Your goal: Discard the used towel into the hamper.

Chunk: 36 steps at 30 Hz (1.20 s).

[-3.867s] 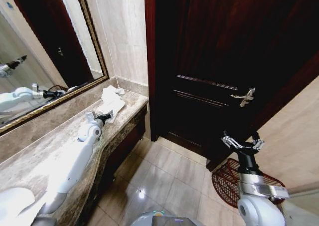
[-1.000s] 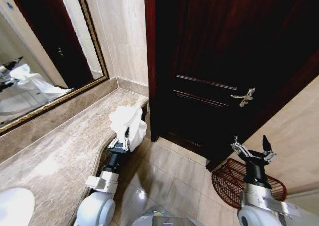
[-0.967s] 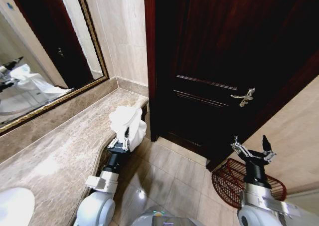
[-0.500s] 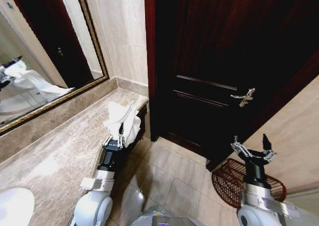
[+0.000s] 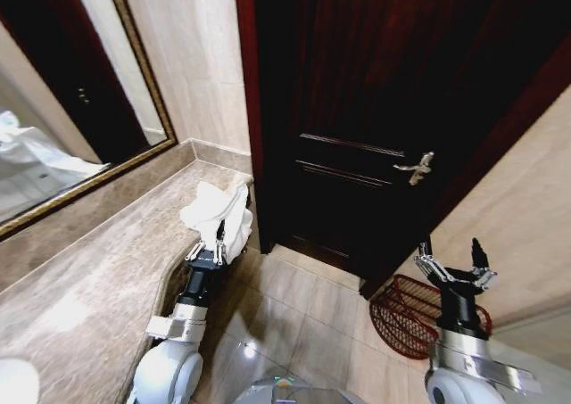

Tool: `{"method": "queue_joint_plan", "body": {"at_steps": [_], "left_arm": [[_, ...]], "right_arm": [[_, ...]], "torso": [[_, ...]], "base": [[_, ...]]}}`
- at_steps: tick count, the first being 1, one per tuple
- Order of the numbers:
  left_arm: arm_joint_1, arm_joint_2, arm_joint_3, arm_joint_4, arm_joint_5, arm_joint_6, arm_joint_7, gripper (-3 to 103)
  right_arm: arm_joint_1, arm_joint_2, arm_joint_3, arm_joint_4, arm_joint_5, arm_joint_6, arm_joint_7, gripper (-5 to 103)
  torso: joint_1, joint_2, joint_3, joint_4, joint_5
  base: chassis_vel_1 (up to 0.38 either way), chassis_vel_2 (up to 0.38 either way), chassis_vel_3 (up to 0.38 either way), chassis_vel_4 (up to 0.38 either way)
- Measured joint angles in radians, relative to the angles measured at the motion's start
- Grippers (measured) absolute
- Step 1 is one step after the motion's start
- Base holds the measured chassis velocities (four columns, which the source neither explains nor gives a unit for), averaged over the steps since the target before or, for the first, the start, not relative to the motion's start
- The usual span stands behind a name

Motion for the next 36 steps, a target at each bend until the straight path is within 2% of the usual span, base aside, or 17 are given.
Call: {"method": "queue_joint_plan", "body": {"at_steps": [25, 36], "left_arm": [[-0.007, 0.031, 0.006, 0.010, -0.017, -0.005, 0.031, 8], [-0.035, 0.107, -0.002, 0.006, -0.094, 0.037, 0.019, 8]], "right_arm": [[-0.020, 0.007, 0.011, -0.010, 0.012, 0.026, -0.008, 100], [-0.029, 0.016, 0.012, -0.015, 0.006, 0.043, -0.006, 100]], "torso": [[0.000, 0.000, 0.000, 0.0001, 0.0001], [0.000, 0.000, 0.000, -0.0001, 0.0001]], "base": [[-0.116, -0.119, -0.116, -0.118], [-0.120, -0.127, -0.123, -0.123]]}}
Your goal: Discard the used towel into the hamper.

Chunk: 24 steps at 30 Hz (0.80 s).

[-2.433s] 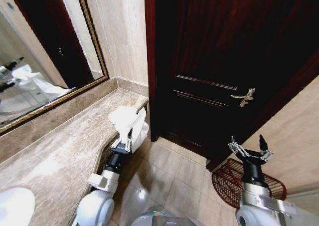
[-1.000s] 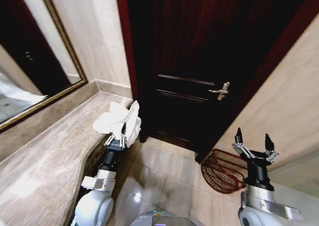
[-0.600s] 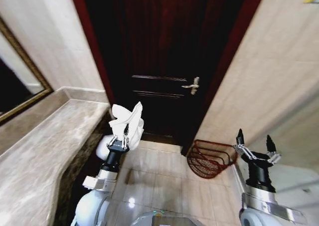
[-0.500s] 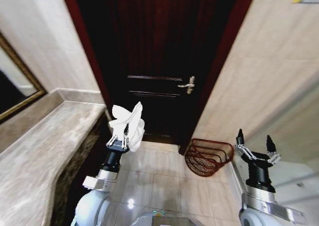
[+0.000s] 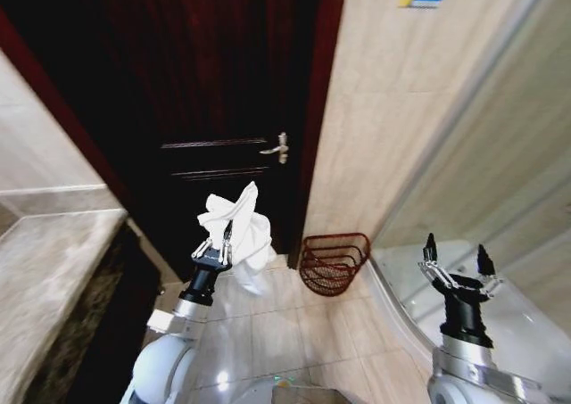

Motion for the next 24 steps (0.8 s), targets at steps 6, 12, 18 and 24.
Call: {"method": "queue_joint_plan", "body": {"at_steps": [6, 12, 18, 24], "left_arm": [[-0.011, 0.020, -0.004, 0.006, -0.024, 0.007, -0.006, 8], [-0.028, 0.029, 0.000, 0.031, -0.037, 0.010, -0.014, 8], [-0.053, 0.032, 0.009, 0.064, -0.056, 0.019, -0.024, 8], [-0.108, 0.042, 0.030, 0.121, -0.098, 0.038, -0.072, 8]], "right_arm": [[-0.007, 0.012, -0.004, 0.000, -0.009, 0.006, -0.002, 100], [-0.020, 0.025, -0.006, 0.000, -0.017, 0.019, -0.003, 100], [-0.035, 0.033, -0.005, 0.000, -0.022, 0.031, -0.004, 100], [-0.048, 0.040, -0.002, 0.003, -0.024, 0.037, -0.007, 100]], "torso": [[0.000, 0.000, 0.000, 0.0003, 0.0000], [0.000, 0.000, 0.000, -0.0001, 0.0000], [0.000, 0.000, 0.000, 0.0000, -0.0002], [0.000, 0.000, 0.000, -0.0004, -0.0002]], "base": [[-0.113, -0.135, -0.126, -0.133], [-0.124, -0.145, -0.138, -0.133], [-0.117, -0.100, -0.129, -0.114], [-0.077, -0.086, -0.079, -0.078]]}}
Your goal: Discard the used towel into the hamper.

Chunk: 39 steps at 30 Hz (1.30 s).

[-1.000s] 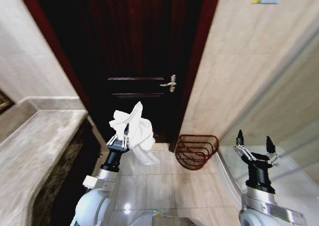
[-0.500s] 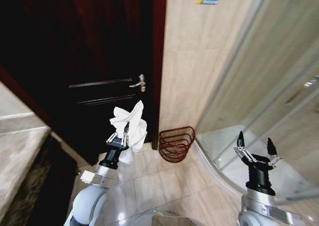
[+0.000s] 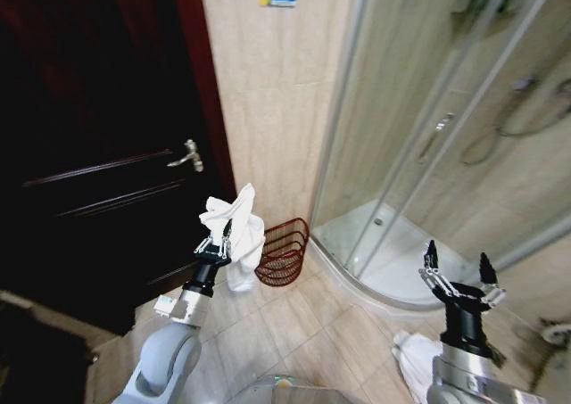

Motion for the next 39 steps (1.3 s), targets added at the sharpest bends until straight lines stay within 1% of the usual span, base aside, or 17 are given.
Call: {"method": "queue_joint_plan", "body": {"at_steps": [4, 6, 7, 10, 13, 14, 19, 21, 22, 25, 26, 29, 30, 33, 35, 38, 39], "left_arm": [[-0.025, 0.008, 0.012, 0.023, 0.002, 0.014, -0.009, 8], [-0.049, 0.015, 0.023, 0.064, -0.025, 0.018, -0.011, 8], [-0.049, 0.015, 0.023, 0.064, -0.025, 0.018, -0.011, 8], [-0.110, 0.039, 0.050, 0.138, -0.082, 0.018, -0.005, 8], [-0.144, 0.053, 0.060, 0.170, -0.105, 0.018, 0.002, 8], [-0.154, 0.058, 0.063, 0.178, -0.112, 0.018, 0.003, 8], [-0.206, 0.086, 0.092, 0.207, -0.145, 0.019, 0.010, 8], [-0.248, 0.103, 0.114, 0.225, -0.190, 0.018, 0.017, 8], [-0.248, 0.103, 0.114, 0.225, -0.190, 0.018, 0.017, 8], [-0.319, 0.131, 0.146, 0.259, -0.252, 0.021, 0.018, 8], [-0.319, 0.131, 0.146, 0.259, -0.252, 0.021, 0.018, 8], [-0.416, 0.163, 0.192, 0.295, -0.332, 0.042, 0.009, 8], [-0.416, 0.163, 0.192, 0.295, -0.332, 0.042, 0.009, 8], [-0.509, 0.173, 0.255, 0.339, -0.387, 0.069, -0.013, 8], [-0.528, 0.170, 0.272, 0.351, -0.396, 0.074, -0.018, 8], [-0.588, 0.144, 0.332, 0.407, -0.415, 0.082, -0.027, 8], [-0.588, 0.144, 0.332, 0.407, -0.415, 0.082, -0.027, 8]], "right_arm": [[-0.003, 0.001, 0.002, -0.008, -0.002, 0.000, -0.002, 100], [0.012, -0.005, -0.002, -0.028, -0.006, -0.006, -0.003, 100], [0.012, -0.005, -0.002, -0.028, -0.006, -0.006, -0.003, 100], [0.025, -0.011, -0.002, -0.053, -0.010, -0.009, -0.003, 100], [0.034, -0.016, -0.003, -0.075, -0.010, -0.011, -0.003, 100], [0.040, -0.018, -0.005, -0.086, -0.012, -0.012, -0.003, 100], [0.046, -0.019, -0.008, -0.118, -0.027, -0.014, -0.004, 100], [0.054, -0.018, -0.015, -0.133, -0.043, -0.018, -0.007, 100], [0.054, -0.018, -0.015, -0.133, -0.043, -0.018, -0.007, 100], [0.067, -0.014, -0.025, -0.149, -0.061, -0.023, -0.015, 100], [0.067, -0.014, -0.025, -0.149, -0.061, -0.023, -0.015, 100], [0.069, 0.000, -0.032, -0.170, -0.074, -0.015, -0.016, 100], [0.069, 0.000, -0.032, -0.170, -0.074, -0.015, -0.016, 100], [0.049, 0.029, -0.035, -0.152, -0.068, -0.035, -0.010, 100], [0.044, 0.032, -0.035, -0.146, -0.067, -0.039, -0.008, 100], [0.009, 0.035, -0.022, -0.109, -0.067, -0.052, -0.007, 100], [0.009, 0.035, -0.022, -0.109, -0.067, -0.052, -0.007, 100]], "torso": [[0.000, 0.000, 0.000, 0.0006, 0.0002], [0.000, 0.000, 0.000, 0.0009, 0.0003], [0.000, 0.000, 0.000, 0.0009, 0.0003], [0.000, 0.000, 0.000, 0.0005, 0.0002], [0.000, 0.000, 0.000, 0.0001, 0.0000], [0.000, 0.000, 0.000, 0.0007, 0.0003], [0.000, 0.000, 0.000, 0.0006, 0.0002], [0.000, 0.000, 0.000, 0.0002, 0.0001], [0.000, 0.000, 0.000, 0.0002, 0.0001], [0.000, 0.000, 0.000, 0.0006, 0.0001], [0.000, 0.000, 0.000, 0.0006, 0.0001], [0.000, 0.000, 0.000, 0.0005, 0.0002], [0.000, 0.000, 0.000, 0.0005, 0.0002], [0.000, 0.000, 0.000, 0.0003, 0.0003], [0.000, 0.000, 0.000, 0.0003, 0.0001], [0.000, 0.000, 0.000, 0.0003, 0.0002], [0.000, 0.000, 0.000, 0.0003, 0.0002]], "base": [[0.000, 0.000, 0.000, 0.000], [0.000, 0.000, 0.000, 0.000], [0.000, 0.000, 0.000, 0.000], [0.000, 0.000, 0.000, 0.000], [0.000, 0.000, 0.000, 0.000], [0.000, 0.000, 0.000, 0.000], [0.000, 0.000, 0.000, 0.000], [0.000, 0.000, 0.000, 0.000], [0.000, 0.000, 0.000, 0.000], [0.000, 0.000, 0.000, 0.000], [0.000, 0.000, 0.000, 0.000], [0.000, 0.000, 0.000, 0.000], [0.000, 0.000, 0.000, 0.000], [0.000, 0.000, 0.000, 0.000], [0.000, 0.000, 0.000, 0.000], [0.000, 0.000, 0.000, 0.000], [0.000, 0.000, 0.000, 0.000]]}}
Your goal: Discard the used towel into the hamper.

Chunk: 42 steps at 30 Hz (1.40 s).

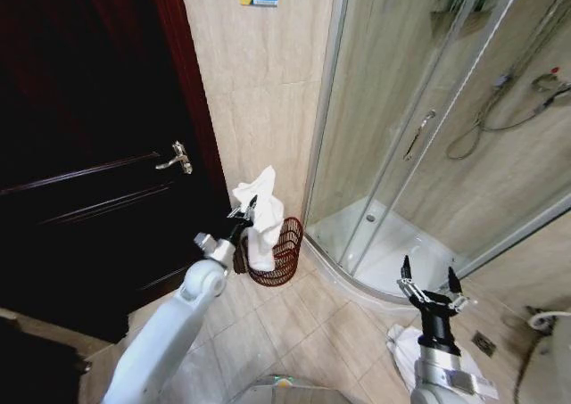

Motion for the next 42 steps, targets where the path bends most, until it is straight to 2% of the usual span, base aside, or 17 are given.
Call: {"method": "queue_joint_plan", "body": {"at_steps": [3, 8, 12, 22, 31, 42], "left_arm": [[-0.044, -0.033, 0.033, 0.044, 0.000, 0.001, -0.001, 8], [-0.112, -0.046, 0.074, 0.112, 0.008, -0.003, -0.002, 8], [-0.185, -0.056, 0.115, 0.253, 0.033, -0.065, -0.002, 8], [-0.303, -0.072, 0.190, 0.442, 0.043, -0.129, -0.004, 8], [-0.443, -0.074, 0.285, 0.554, 0.004, -0.151, -0.004, 8], [-0.544, -0.106, 0.330, 0.630, -0.017, -0.177, 0.016, 8]], "right_arm": [[-0.023, 0.000, 0.010, 0.043, 0.004, -0.003, 0.002, 100], [-0.040, 0.001, 0.002, 0.075, 0.003, -0.001, 0.001, 100], [-0.043, 0.002, -0.002, 0.074, 0.003, 0.013, 0.001, 100], [-0.056, 0.001, -0.002, 0.073, 0.019, 0.039, 0.003, 100], [-0.038, 0.001, -0.001, 0.045, 0.038, 0.064, -0.008, 100], [-0.040, 0.000, 0.000, 0.041, 0.064, 0.074, -0.005, 100]], "torso": [[0.000, 0.000, 0.000, 0.0002, 0.0000], [0.000, 0.000, 0.000, 0.0002, 0.0000], [0.000, 0.000, 0.000, 0.0003, 0.0000], [0.000, 0.000, 0.000, 0.0002, 0.0000], [0.000, 0.000, 0.000, 0.0001, 0.0001], [0.000, 0.000, 0.000, 0.0001, 0.0001]], "base": [[0.000, 0.000, 0.000, 0.000], [0.000, 0.000, 0.000, 0.000], [0.000, 0.000, 0.000, 0.000], [0.000, 0.000, 0.000, 0.000], [0.000, 0.000, 0.000, 0.000], [0.000, 0.000, 0.000, 0.000]]}}
